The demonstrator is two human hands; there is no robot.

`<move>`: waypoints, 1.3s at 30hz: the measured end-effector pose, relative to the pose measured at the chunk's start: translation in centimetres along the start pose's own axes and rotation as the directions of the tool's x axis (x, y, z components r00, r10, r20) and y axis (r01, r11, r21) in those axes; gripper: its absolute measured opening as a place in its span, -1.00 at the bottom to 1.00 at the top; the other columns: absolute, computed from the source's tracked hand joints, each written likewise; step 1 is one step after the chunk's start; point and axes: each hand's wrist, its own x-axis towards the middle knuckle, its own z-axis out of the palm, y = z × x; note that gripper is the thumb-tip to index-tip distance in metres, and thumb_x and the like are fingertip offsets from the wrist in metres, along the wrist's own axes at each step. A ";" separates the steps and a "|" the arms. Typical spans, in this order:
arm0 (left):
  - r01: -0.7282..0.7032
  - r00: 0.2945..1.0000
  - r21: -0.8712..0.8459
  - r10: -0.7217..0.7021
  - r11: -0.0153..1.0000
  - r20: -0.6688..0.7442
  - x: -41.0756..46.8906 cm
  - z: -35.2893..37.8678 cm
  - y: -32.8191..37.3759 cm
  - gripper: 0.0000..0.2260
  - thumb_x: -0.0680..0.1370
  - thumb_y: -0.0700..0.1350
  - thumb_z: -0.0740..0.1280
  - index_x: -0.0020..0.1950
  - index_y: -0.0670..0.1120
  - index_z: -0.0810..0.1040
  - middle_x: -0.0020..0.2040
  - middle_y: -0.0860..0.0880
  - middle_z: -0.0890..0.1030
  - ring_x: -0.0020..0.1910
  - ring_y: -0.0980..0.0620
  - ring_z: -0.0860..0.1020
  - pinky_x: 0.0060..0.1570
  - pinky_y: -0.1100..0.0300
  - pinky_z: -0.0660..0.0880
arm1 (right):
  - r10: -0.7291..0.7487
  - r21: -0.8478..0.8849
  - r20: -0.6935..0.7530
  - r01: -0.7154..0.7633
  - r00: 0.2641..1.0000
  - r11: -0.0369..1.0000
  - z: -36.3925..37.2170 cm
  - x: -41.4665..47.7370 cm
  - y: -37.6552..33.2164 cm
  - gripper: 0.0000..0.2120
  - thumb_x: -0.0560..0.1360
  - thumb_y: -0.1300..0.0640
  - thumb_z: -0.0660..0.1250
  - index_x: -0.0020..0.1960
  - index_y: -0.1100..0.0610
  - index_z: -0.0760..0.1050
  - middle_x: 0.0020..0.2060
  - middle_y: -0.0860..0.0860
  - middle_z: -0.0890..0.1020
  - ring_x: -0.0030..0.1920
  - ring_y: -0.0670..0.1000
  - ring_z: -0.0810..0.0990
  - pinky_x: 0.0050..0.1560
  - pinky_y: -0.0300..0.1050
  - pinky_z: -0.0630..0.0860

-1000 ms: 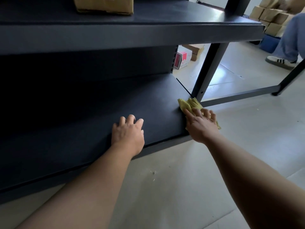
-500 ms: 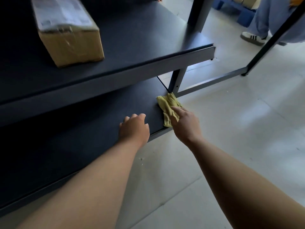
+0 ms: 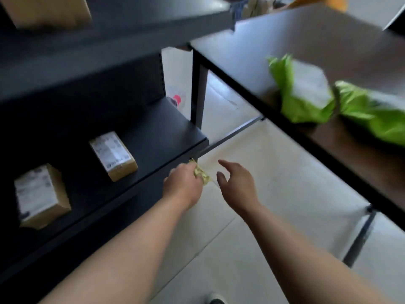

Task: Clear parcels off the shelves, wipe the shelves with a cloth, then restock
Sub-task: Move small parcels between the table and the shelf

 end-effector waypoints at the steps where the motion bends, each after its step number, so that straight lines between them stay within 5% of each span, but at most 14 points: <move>1: -0.025 1.000 -0.005 0.025 1.000 -0.005 -0.6 -1.7 1.6 -0.72 0.59 -0.05 0.18 0.27 -0.06 0.50 0.23 -0.09 0.51 0.20 -0.13 0.47 0.20 -0.02 0.43 | 0.000 0.006 -0.001 0.000 1.000 1.000 -2.1 -0.4 -1.1 -0.61 0.53 0.11 0.25 0.35 0.05 0.47 0.27 0.03 0.55 0.27 0.07 0.49 0.33 -0.01 0.35; 10: -0.238 0.968 -0.032 0.235 0.971 -0.089 -6.4 -15.8 16.6 -0.74 0.58 -0.02 0.20 0.19 -0.07 0.54 0.15 -0.08 0.59 0.14 -0.12 0.52 0.12 -0.02 0.49 | -0.014 0.041 -0.181 0.021 0.983 0.999 -21.5 -2.9 -9.1 -0.61 0.51 0.14 0.30 0.33 0.09 0.50 0.24 0.03 0.58 0.25 0.03 0.52 0.30 -0.09 0.38; 19: -0.329 0.943 -0.041 0.326 0.943 -0.068 -9.7 -20.0 27.3 -0.69 0.60 0.00 0.18 0.29 -0.04 0.49 0.20 -0.04 0.55 0.15 -0.05 0.51 0.14 0.00 0.48 | 0.093 0.115 -0.272 -0.064 0.958 0.991 -34.5 -5.0 -8.0 -0.63 0.50 0.17 0.31 0.30 0.10 0.53 0.20 0.04 0.61 0.20 0.04 0.55 0.22 -0.15 0.41; 28: -0.189 0.982 -0.067 0.189 0.980 -0.006 -8.8 -17.4 31.6 -0.64 0.60 -0.02 0.19 0.38 -0.07 0.43 0.24 -0.05 0.52 0.18 -0.04 0.50 0.16 0.08 0.46 | 0.203 0.163 -0.143 -0.179 0.969 0.970 -38.5 -3.5 -1.9 -0.64 0.50 0.17 0.32 0.30 0.08 0.53 0.23 0.03 0.59 0.24 0.02 0.54 0.27 -0.15 0.42; 33: -0.027 1.000 -0.112 0.028 0.993 0.008 -6.9 -15.7 30.9 -0.63 0.59 -0.04 0.22 0.39 -0.09 0.39 0.18 -0.07 0.56 0.15 -0.08 0.52 0.14 0.02 0.48 | 0.234 0.190 -0.030 -0.224 0.972 0.956 -36.8 -0.7 -0.7 -0.61 0.49 0.17 0.32 0.31 0.08 0.52 0.20 0.07 0.61 -0.08 0.00 0.56 0.14 -0.12 0.49; 39: 0.170 0.985 -0.155 -0.162 0.973 0.064 -2.5 -13.8 29.4 -0.56 0.60 -0.04 0.23 0.45 -0.16 0.32 0.29 -0.15 0.49 0.27 -0.14 0.44 0.24 -0.01 0.41 | 0.313 0.291 0.040 -0.311 0.949 0.905 -33.8 3.1 -0.6 -0.60 0.47 0.18 0.33 0.30 0.11 0.52 0.22 0.05 0.60 0.22 0.04 0.55 0.23 -0.17 0.41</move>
